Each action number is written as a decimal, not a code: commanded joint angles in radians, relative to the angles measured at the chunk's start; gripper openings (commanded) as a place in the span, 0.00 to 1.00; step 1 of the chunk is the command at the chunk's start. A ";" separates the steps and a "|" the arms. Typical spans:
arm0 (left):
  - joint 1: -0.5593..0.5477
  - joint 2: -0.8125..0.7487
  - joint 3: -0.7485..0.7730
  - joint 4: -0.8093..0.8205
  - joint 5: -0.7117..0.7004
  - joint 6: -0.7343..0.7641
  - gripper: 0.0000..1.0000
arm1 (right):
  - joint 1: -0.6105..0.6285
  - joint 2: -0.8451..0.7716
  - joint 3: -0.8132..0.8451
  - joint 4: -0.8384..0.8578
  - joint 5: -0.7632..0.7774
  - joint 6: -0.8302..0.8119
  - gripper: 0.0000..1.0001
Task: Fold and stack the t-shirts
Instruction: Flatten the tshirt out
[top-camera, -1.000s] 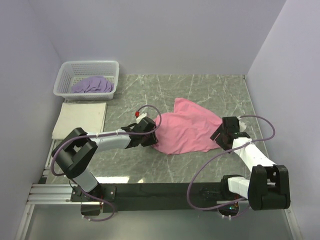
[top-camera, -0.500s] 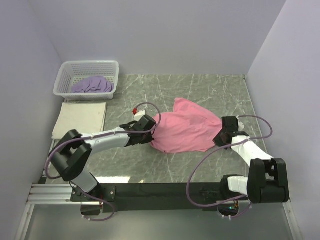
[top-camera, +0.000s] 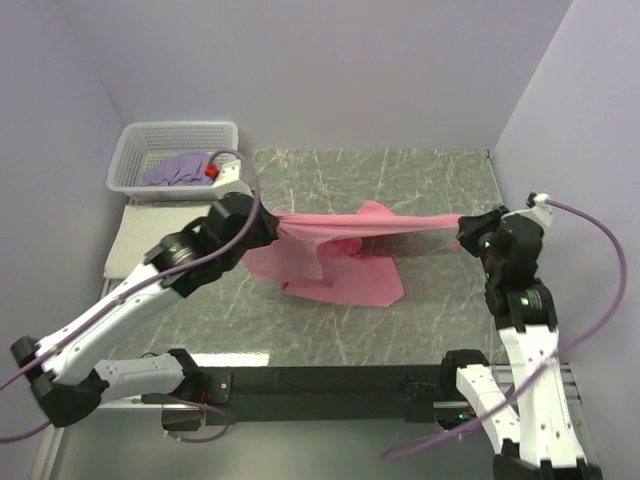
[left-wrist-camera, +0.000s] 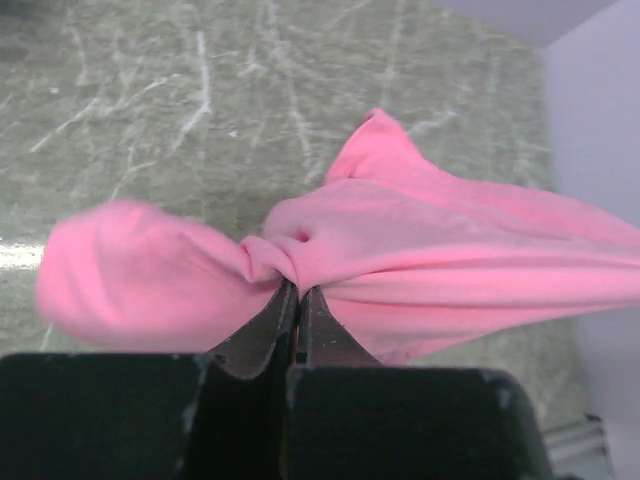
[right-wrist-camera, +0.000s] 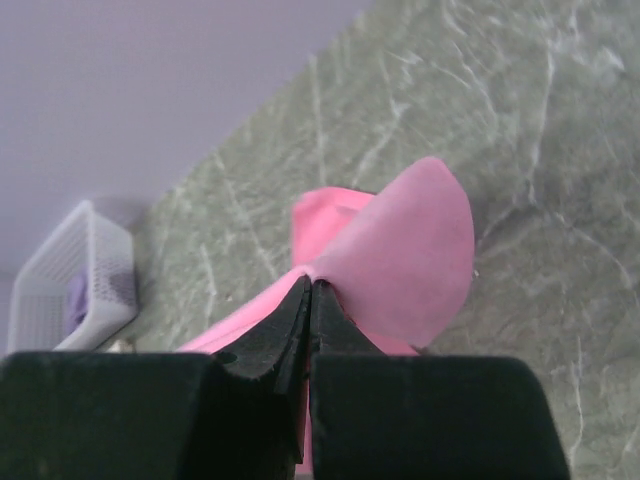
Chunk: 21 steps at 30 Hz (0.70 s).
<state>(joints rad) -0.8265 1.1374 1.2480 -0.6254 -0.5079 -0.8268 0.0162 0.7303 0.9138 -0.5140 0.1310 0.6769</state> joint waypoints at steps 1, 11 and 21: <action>0.006 -0.099 0.077 -0.163 0.001 0.064 0.01 | -0.010 -0.078 0.072 -0.115 0.067 -0.080 0.00; 0.042 0.121 0.203 -0.241 0.098 0.207 0.01 | 0.002 0.047 0.132 -0.107 -0.031 -0.142 0.00; 0.294 0.608 0.326 0.070 0.315 0.252 0.43 | 0.002 0.383 0.085 0.066 -0.001 -0.094 0.00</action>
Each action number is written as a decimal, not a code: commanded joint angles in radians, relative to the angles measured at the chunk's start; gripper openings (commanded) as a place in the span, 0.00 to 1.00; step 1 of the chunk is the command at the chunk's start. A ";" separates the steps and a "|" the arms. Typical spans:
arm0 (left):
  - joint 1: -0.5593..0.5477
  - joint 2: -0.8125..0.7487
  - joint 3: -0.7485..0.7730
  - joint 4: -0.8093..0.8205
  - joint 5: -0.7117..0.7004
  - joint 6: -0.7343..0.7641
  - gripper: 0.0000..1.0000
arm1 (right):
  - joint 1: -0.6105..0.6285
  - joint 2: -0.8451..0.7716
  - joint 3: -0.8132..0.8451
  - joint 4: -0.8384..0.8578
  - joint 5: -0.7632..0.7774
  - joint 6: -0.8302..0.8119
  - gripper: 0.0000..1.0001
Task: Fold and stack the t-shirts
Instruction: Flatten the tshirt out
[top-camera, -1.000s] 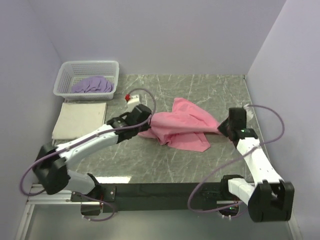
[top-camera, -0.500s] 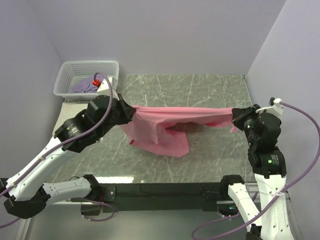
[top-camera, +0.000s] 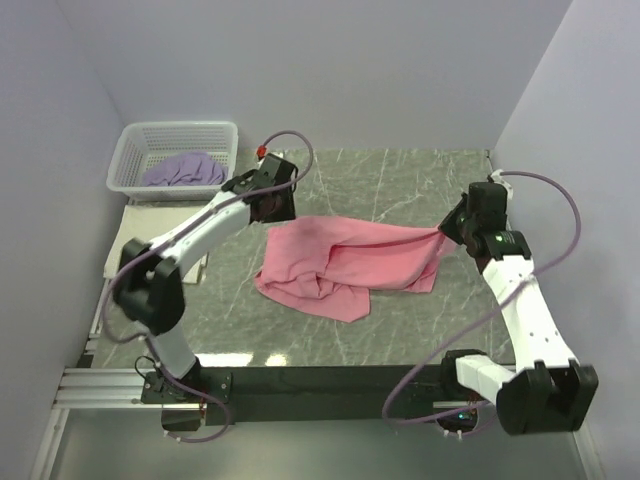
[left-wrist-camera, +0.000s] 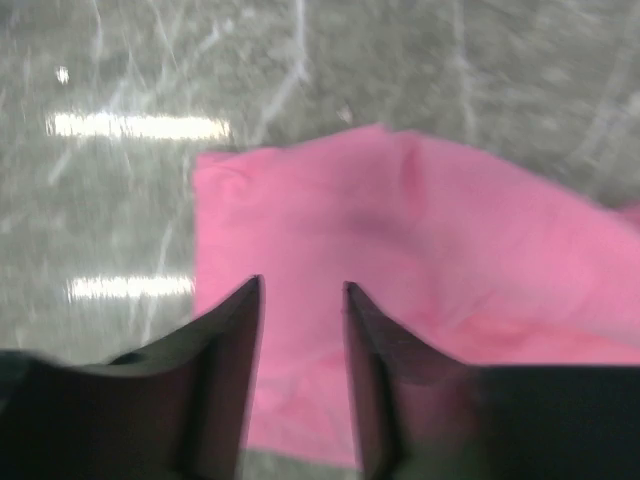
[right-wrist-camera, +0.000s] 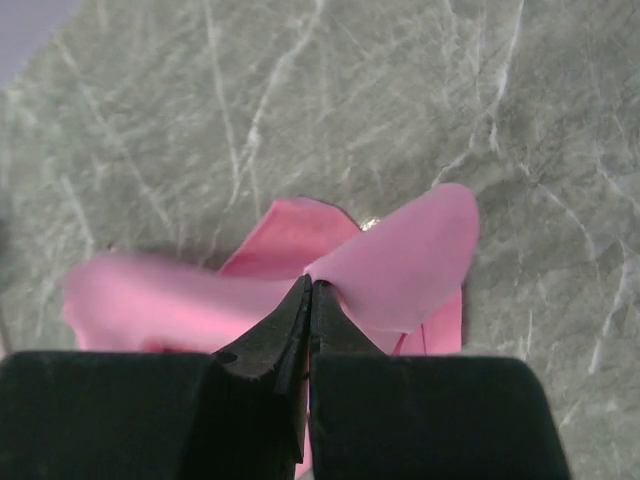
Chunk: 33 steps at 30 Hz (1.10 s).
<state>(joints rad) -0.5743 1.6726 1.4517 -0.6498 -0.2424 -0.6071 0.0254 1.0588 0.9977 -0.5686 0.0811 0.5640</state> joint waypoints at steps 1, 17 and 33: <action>0.048 0.099 0.146 0.090 0.049 0.029 0.52 | -0.007 0.082 0.005 0.130 0.054 0.023 0.00; 0.116 -0.172 -0.500 0.334 0.189 -0.181 0.58 | -0.007 0.224 -0.013 0.194 0.026 -0.013 0.00; 0.110 -0.114 -0.579 0.427 0.229 -0.227 0.49 | -0.007 0.201 -0.048 0.210 0.016 -0.010 0.00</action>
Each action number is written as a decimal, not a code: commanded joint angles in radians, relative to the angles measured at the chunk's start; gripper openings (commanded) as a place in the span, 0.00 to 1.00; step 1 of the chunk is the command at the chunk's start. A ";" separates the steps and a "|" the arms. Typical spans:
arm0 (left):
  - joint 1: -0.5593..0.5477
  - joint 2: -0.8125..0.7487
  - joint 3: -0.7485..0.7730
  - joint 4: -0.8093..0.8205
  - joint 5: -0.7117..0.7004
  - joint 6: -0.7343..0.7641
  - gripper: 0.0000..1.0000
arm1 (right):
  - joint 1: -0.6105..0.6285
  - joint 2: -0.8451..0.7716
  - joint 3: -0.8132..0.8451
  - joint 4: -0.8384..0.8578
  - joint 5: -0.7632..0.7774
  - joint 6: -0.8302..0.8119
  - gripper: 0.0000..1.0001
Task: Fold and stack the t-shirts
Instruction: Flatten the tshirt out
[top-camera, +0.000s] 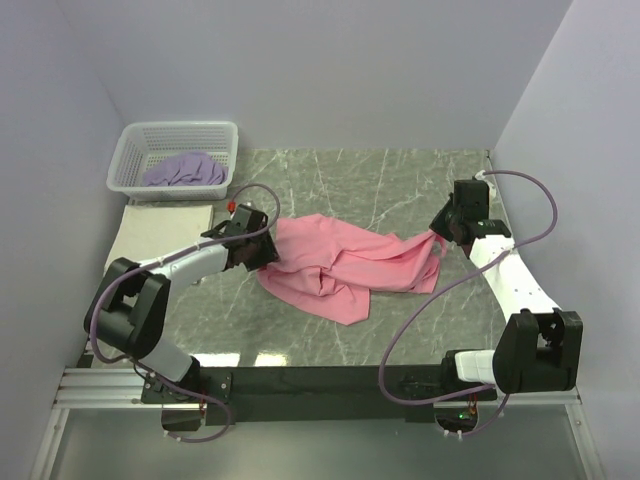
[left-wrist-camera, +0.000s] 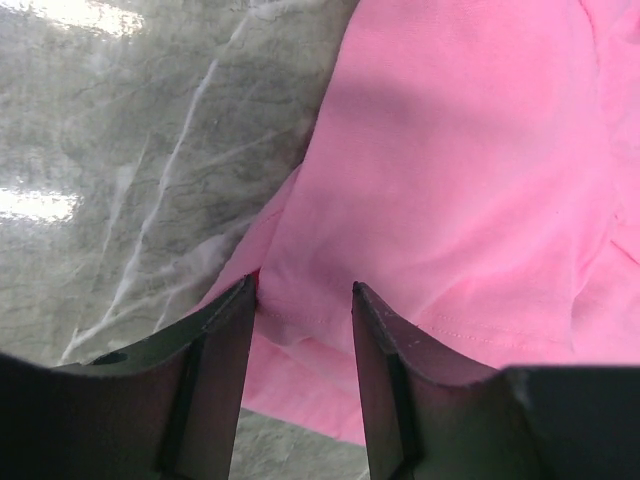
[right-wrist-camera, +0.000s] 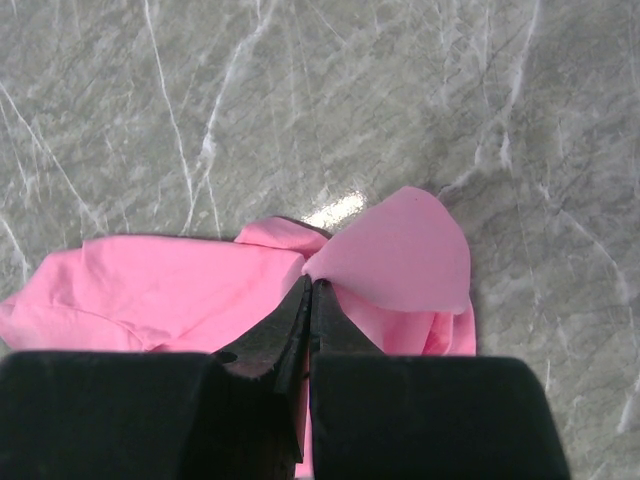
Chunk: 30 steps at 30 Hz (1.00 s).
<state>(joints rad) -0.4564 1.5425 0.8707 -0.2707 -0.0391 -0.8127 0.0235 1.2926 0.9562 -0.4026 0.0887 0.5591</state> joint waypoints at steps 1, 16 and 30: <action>-0.008 0.019 0.001 0.050 0.019 -0.028 0.49 | -0.005 -0.035 -0.011 0.044 0.009 -0.005 0.00; -0.010 0.060 -0.013 0.053 -0.018 -0.040 0.46 | -0.005 -0.039 -0.017 0.050 0.009 -0.005 0.00; -0.025 -0.056 0.053 -0.021 -0.041 -0.023 0.26 | -0.005 -0.070 -0.017 0.051 0.020 0.002 0.00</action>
<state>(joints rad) -0.4778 1.5433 0.8738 -0.2817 -0.0650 -0.8474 0.0235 1.2510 0.9398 -0.3889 0.0891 0.5598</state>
